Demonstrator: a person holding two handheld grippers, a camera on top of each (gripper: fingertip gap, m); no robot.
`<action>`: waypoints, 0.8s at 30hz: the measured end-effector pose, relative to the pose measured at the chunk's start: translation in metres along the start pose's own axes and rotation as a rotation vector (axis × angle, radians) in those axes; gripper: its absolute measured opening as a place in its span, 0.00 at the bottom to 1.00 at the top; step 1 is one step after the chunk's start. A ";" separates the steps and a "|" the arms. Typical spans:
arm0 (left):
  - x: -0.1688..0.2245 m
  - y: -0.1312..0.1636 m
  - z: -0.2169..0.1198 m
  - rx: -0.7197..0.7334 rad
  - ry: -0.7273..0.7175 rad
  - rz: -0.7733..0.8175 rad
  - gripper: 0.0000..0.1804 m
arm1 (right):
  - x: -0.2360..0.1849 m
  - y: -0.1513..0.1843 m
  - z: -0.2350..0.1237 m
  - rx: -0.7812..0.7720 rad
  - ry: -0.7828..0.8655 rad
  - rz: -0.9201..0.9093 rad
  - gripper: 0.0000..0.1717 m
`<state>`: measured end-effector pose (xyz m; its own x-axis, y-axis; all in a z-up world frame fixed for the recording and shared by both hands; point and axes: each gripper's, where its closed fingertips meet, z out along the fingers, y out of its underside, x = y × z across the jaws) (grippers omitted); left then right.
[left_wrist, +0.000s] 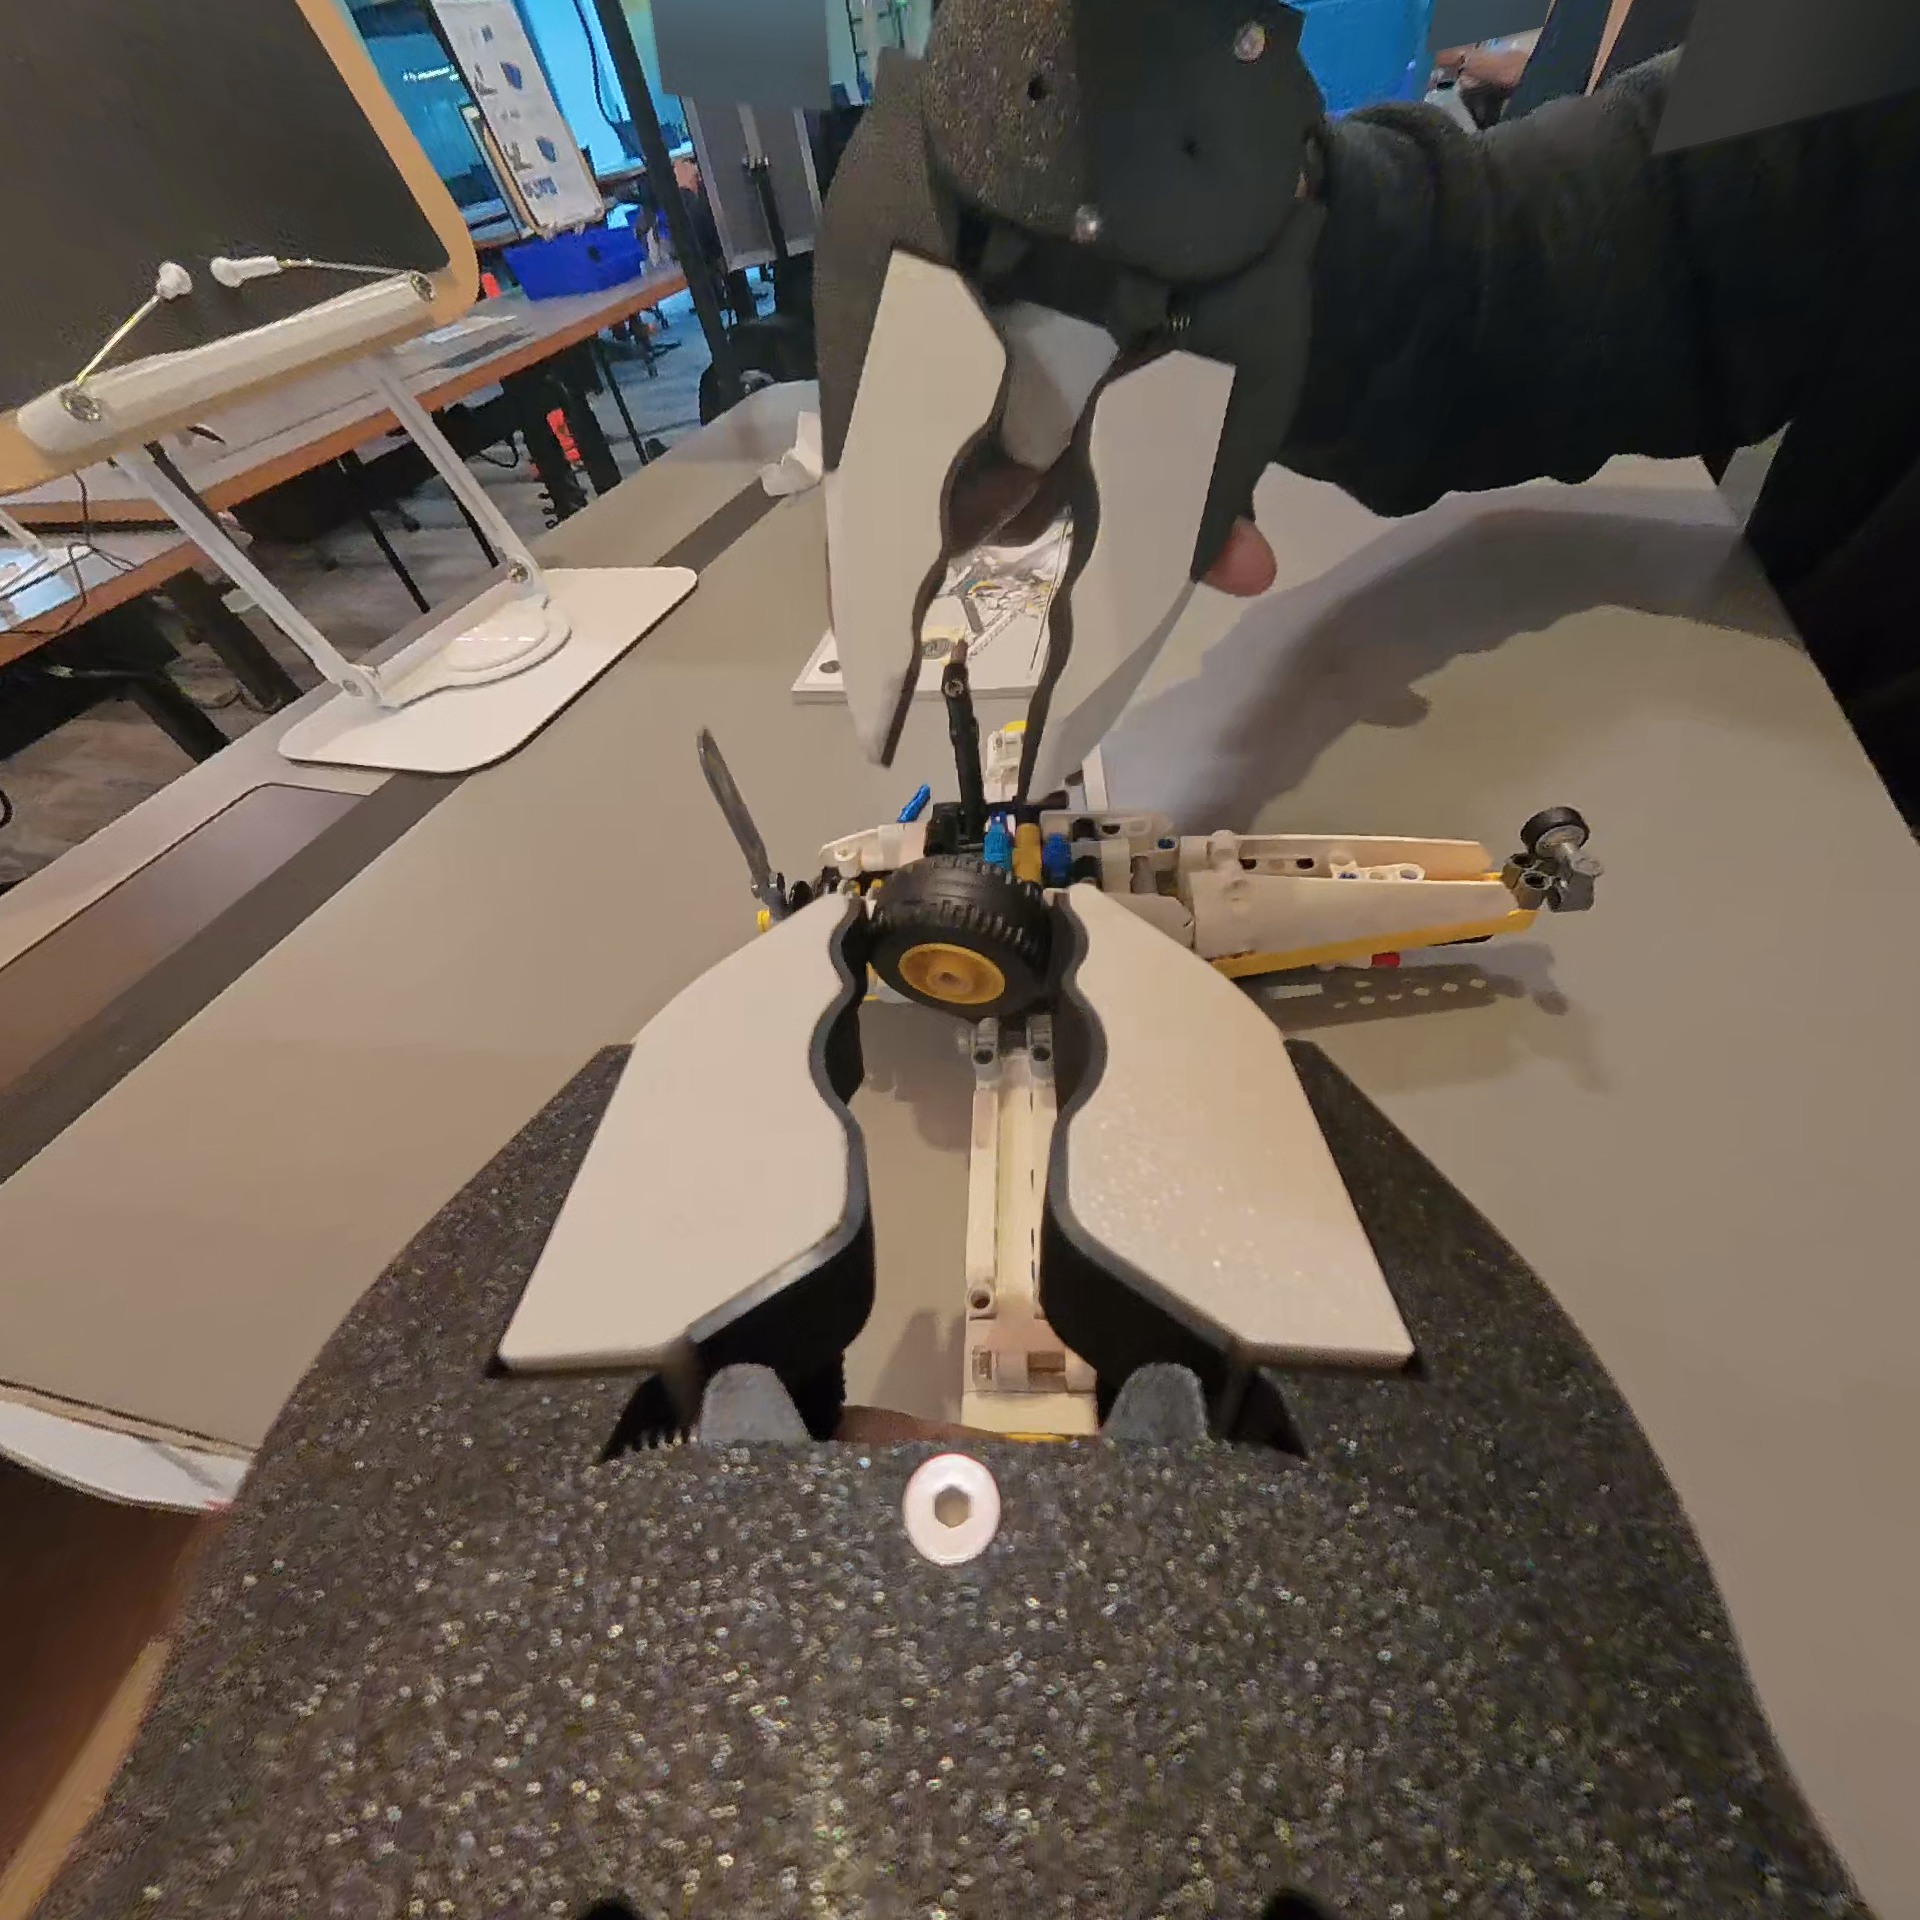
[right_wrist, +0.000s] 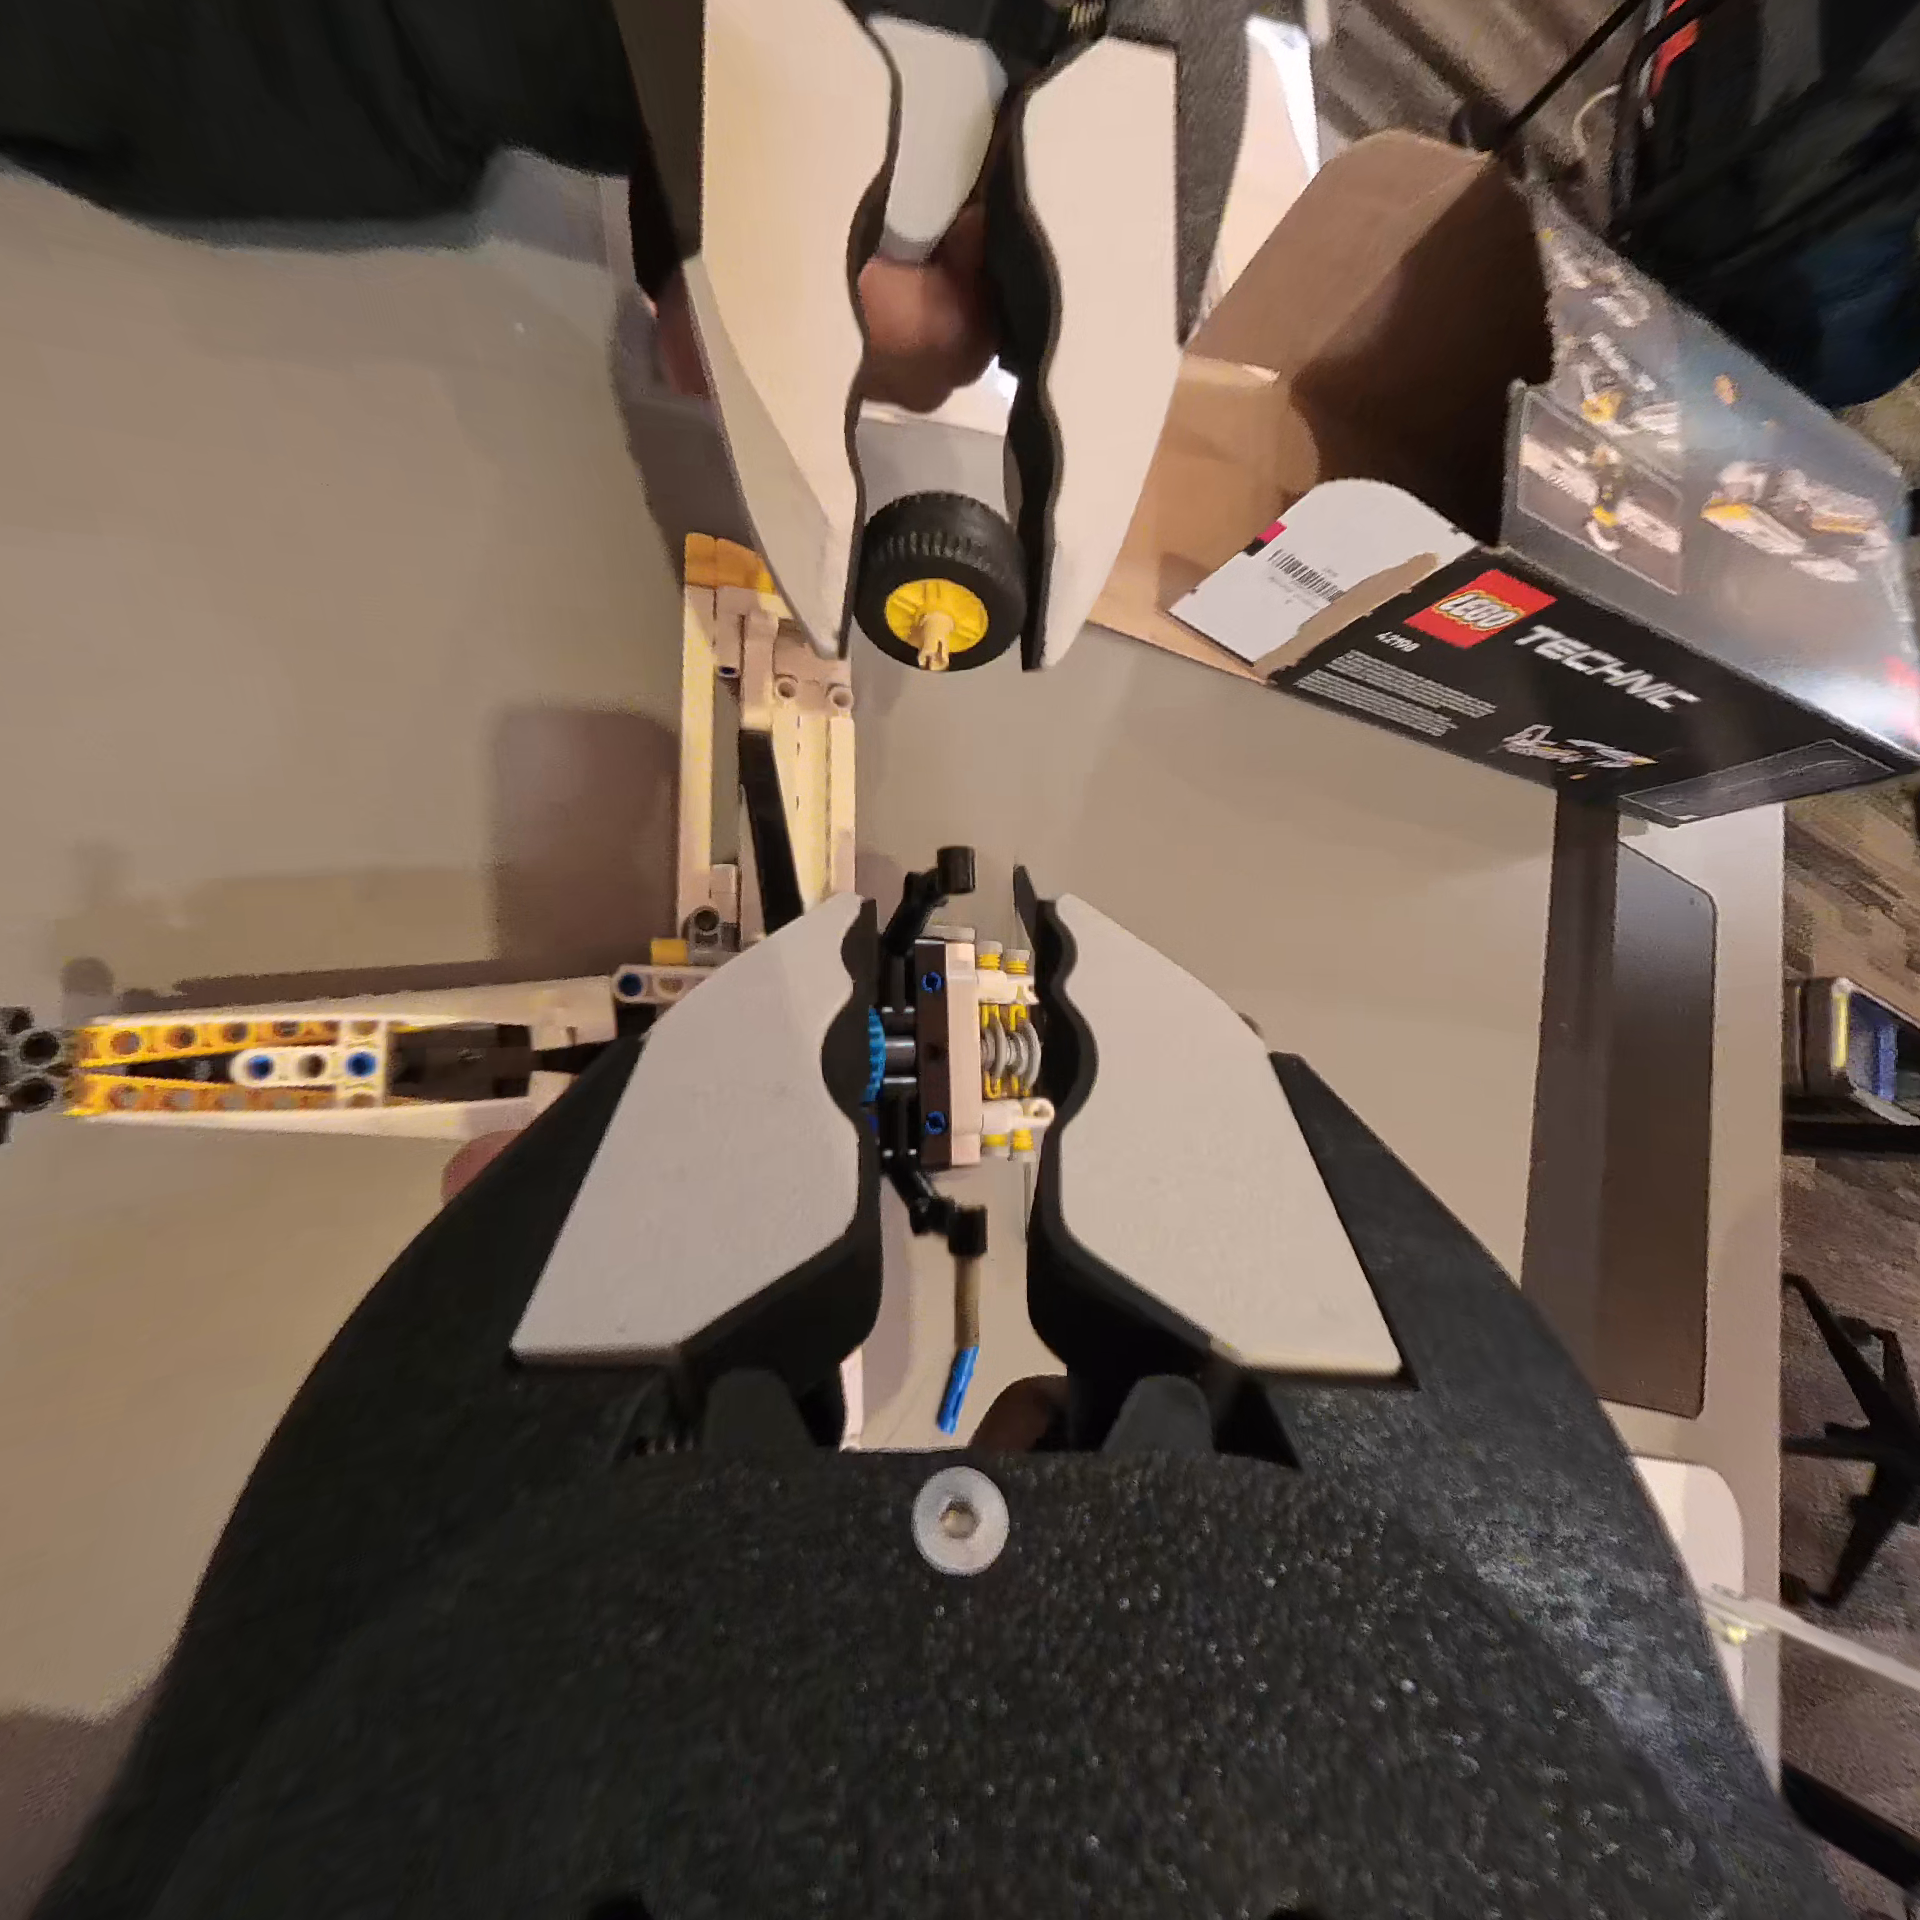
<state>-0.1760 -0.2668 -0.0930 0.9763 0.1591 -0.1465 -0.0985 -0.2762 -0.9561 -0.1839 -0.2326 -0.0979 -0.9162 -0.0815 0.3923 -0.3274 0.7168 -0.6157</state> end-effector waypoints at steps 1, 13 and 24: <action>0.000 0.000 0.001 0.003 0.003 -0.002 0.19 | -0.001 0.000 -0.005 0.014 0.005 0.005 0.17; -0.002 0.015 0.022 -0.124 -0.059 0.043 0.19 | -0.013 0.015 -0.036 0.075 0.053 0.063 0.16; 0.012 -0.003 0.022 -0.048 -0.057 0.018 0.19 | -0.011 -0.016 -0.013 0.132 0.229 -0.118 0.08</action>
<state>-0.1686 -0.2432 -0.0975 0.9618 0.2070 -0.1791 -0.1053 -0.3242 -0.9401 -0.1650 -0.2339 -0.0834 -0.7989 0.0109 0.6014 -0.4694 0.6139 -0.6347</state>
